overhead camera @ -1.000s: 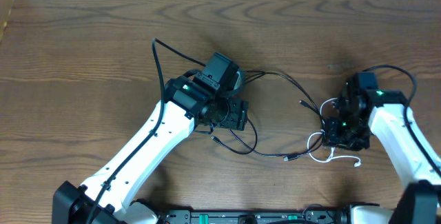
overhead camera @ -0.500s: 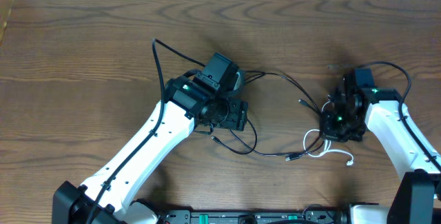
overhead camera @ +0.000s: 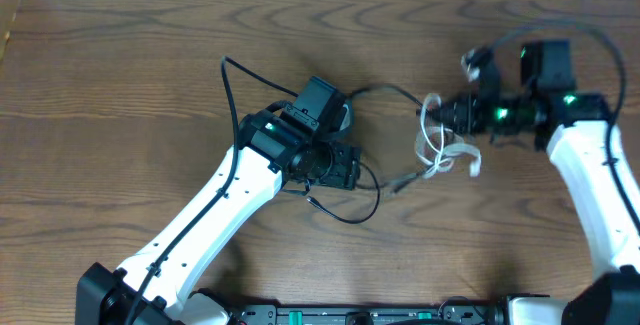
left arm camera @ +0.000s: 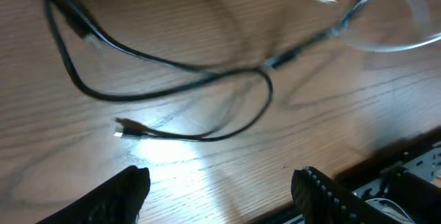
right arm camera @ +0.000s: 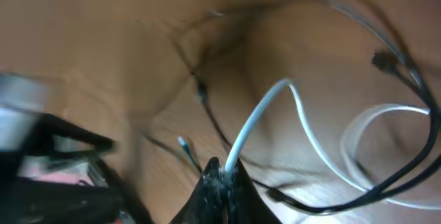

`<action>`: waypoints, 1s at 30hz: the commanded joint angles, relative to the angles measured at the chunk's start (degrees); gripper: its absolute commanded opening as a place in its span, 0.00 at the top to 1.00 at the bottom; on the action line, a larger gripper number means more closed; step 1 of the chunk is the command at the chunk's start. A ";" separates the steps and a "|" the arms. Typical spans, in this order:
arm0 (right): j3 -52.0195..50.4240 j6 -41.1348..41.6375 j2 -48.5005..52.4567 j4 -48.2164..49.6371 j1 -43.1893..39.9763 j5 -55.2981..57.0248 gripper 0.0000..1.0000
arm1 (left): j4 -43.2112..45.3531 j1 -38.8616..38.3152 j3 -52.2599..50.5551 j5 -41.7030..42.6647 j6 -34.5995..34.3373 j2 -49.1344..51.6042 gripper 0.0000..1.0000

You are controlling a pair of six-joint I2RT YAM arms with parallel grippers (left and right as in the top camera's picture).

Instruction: Untangle cables

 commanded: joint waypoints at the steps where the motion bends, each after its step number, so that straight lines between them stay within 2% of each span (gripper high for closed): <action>1: 7.37 -1.14 -3.65 -0.48 0.79 -6.45 0.99 | 1.46 -0.09 0.59 4.37 0.50 0.44 0.29; 5: 11.56 -1.16 -7.06 0.26 2.27 -6.36 0.99 | 6.56 -0.09 0.59 12.85 0.52 0.44 0.29; 11: 11.85 -1.09 -10.51 -1.05 3.76 -1.36 0.99 | 16.31 -0.09 0.59 23.78 0.81 0.44 0.29; 22: 11.76 -1.11 -10.38 -6.43 3.82 7.15 0.99 | 19.15 -0.09 0.59 26.10 0.98 0.44 0.29; 30: 11.76 -0.90 -10.40 -7.67 3.82 7.54 0.99 | 20.11 -0.09 0.59 26.18 0.92 0.44 0.29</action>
